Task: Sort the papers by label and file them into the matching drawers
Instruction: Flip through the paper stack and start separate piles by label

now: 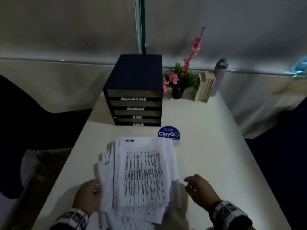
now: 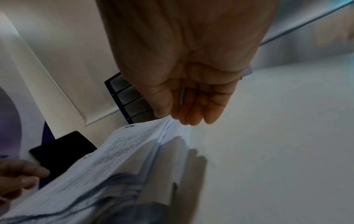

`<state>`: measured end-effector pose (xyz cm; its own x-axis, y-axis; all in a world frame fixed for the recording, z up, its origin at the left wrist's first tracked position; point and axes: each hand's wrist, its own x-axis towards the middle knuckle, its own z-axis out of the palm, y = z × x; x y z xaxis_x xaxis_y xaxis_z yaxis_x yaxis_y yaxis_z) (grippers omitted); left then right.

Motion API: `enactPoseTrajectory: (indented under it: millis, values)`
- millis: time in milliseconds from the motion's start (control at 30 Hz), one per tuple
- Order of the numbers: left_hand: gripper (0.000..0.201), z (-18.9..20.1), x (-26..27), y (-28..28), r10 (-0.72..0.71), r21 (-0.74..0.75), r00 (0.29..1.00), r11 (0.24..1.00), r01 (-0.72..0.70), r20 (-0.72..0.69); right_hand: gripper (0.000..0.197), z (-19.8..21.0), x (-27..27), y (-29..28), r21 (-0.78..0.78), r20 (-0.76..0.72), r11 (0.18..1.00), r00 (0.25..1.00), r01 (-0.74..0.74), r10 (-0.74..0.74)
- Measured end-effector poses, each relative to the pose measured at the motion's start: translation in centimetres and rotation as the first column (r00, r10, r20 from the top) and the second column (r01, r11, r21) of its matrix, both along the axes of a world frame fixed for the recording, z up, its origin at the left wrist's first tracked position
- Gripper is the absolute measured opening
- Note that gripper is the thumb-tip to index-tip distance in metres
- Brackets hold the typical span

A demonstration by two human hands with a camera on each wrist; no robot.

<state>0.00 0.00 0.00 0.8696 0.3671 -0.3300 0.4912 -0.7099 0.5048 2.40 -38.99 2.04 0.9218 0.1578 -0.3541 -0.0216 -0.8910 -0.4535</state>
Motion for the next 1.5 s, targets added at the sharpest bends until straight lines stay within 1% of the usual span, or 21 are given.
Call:
enactPoseTrajectory:
  millis: [100, 167, 300, 367, 433, 500, 600, 633, 733, 800, 933, 1000, 1100, 1133, 1167, 1200, 1267, 1300, 1367, 1433, 1500]
  values:
    - [0.026, -0.6, 1.1, -0.7, 0.019, -0.076, 0.999, 0.997, -0.023, -0.048, 0.033, -0.6, 1.2, 2.2, 0.029, -0.004, 0.999, 1.0, 0.017, -0.017]
    - [0.027, -1.0, 1.6, -1.4, 0.033, -0.143, 0.995, 0.989, -0.045, -0.089, 0.038, -1.2, 1.7, 3.6, 0.051, -0.057, 0.996, 0.995, 0.079, -0.076]
    - [0.031, -1.7, 2.2, -2.8, 0.032, -0.189, 0.991, 0.98, -0.056, -0.129, 0.051, -2.7, 2.5, 5.3, 0.105, -0.159, 0.968, 0.965, 0.227, -0.209]
    - [0.032, -1.8, 2.5, -3.7, 0.053, -0.291, 0.984, 0.952, -0.101, -0.169, 0.046, -2.9, 2.9, 6.1, 0.117, -0.184, 0.956, 0.952, 0.268, -0.245]
    - [0.026, -1.9, 2.6, -4.6, 0.041, -0.345, 0.984, 0.933, -0.1, -0.175, 0.036, -3.1, 3.1, 6.5, 0.122, -0.192, 0.956, 0.951, 0.267, -0.241]
    - [0.017, -1.7, 2.6, -5.4, 0.043, -0.354, 0.991, 0.931, -0.086, -0.128, 0.033, -3.3, 3.1, 6.5, 0.14, -0.172, 0.95, 0.951, 0.281, -0.256]
    - [0.015, -1.0, 2.4, -6.4, 0.1, -0.378, 0.994, 0.92, -0.106, -0.034, 0.04, -3.1, 3.1, 5.9, 0.162, -0.124, 0.94, 0.951, 0.3, -0.282]
    - [0.016, -0.9, 2.4, -6.6, 0.111, -0.397, 0.993, 0.911, -0.114, -0.03, 0.041, -3.1, 3.0, 5.7, 0.162, -0.122, 0.938, 0.949, 0.307, -0.29]
    - [0.025, -1.3, 2.5, -6.4, 0.06, -0.426, 0.992, 0.899, -0.101, -0.108, 0.03, -3.6, 2.6, 4.9, 0.212, -0.189, 0.906, 0.925, 0.366, -0.329]
    - [0.021, -1.6, 2.8, -6.3, 0.003, -0.4, 0.99, 0.915, -0.059, -0.139, 0.023, -3.9, 2.4, 4.3, 0.206, -0.222, 0.898, 0.913, 0.388, -0.343]
    - [0.011, -1.3, 3.3, -5.8, 0.033, -0.341, 0.991, 0.937, -0.076, -0.128, 0.036, -3.7, 2.5, 2.1, 0.148, -0.18, 0.874, 0.882, 0.462, -0.436]
    - [0.019, -1.4, 3.3, -5.2, 0.055, -0.364, 0.988, 0.926, -0.105, -0.145, 0.035, -3.7, 2.7, 1.1, 0.164, -0.179, 0.854, 0.866, 0.494, -0.467]
    - [0.045, -1.5, 3.0, -4.4, 0.088, -0.503, 0.982, 0.849, -0.163, -0.168, 0.024, -3.9, 2.8, 0.3, 0.234, -0.229, 0.828, 0.856, 0.51, -0.463]
    - [0.052, -1.6, 2.9, -4.3, 0.083, -0.53, 0.984, 0.833, -0.156, -0.16, 0.022, -4.0, 2.9, 0.3, 0.27, -0.25, 0.809, 0.849, 0.523, -0.465]
    - [0.056, -1.6, 2.9, -4.4, 0.075, -0.553, 0.986, 0.821, -0.144, -0.146, 0.026, -4.1, 3.0, 0.3, 0.302, -0.266, 0.785, 0.839, 0.54, -0.475]
    - [0.054, -1.6, 3.0, -4.6, 0.076, -0.572, 0.988, 0.808, -0.141, -0.135, 0.032, -4.1, 3.2, 0.4, 0.326, -0.277, 0.761, 0.826, 0.561, -0.491]
    - [0.037, -1.5, 3.2, -5.3, 0.113, -0.595, 0.985, 0.786, -0.167, -0.127, 0.045, -4.3, 3.7, 0.8, 0.345, -0.271, 0.722, 0.8, 0.6, -0.536]
    - [0.031, -1.5, 3.4, -5.7, 0.118, -0.593, 0.986, 0.789, -0.163, -0.115, 0.049, -4.4, 3.9, 1.0, 0.35, -0.264, 0.711, 0.792, 0.61, -0.55]
    - [0.029, -1.5, 3.6, -6.2, 0.081, -0.534, 0.994, 0.839, -0.105, -0.07, 0.048, -4.7, 4.4, 1.3, 0.348, -0.263, 0.711, 0.791, 0.611, -0.552]
    - [0.036, -1.3, 3.7, -6.4, 0.072, -0.487, 0.997, 0.87, -0.075, -0.026, 0.036, -4.8, 4.6, 1.4, 0.334, -0.254, 0.741, 0.812, 0.583, -0.525]
    - [0.048, -1.1, 3.6, -6.3, 0.093, -0.485, 0.996, 0.871, -0.081, 0.0, 0.024, -5.0, 4.8, 1.1, 0.323, -0.254, 0.757, 0.823, 0.568, -0.509]
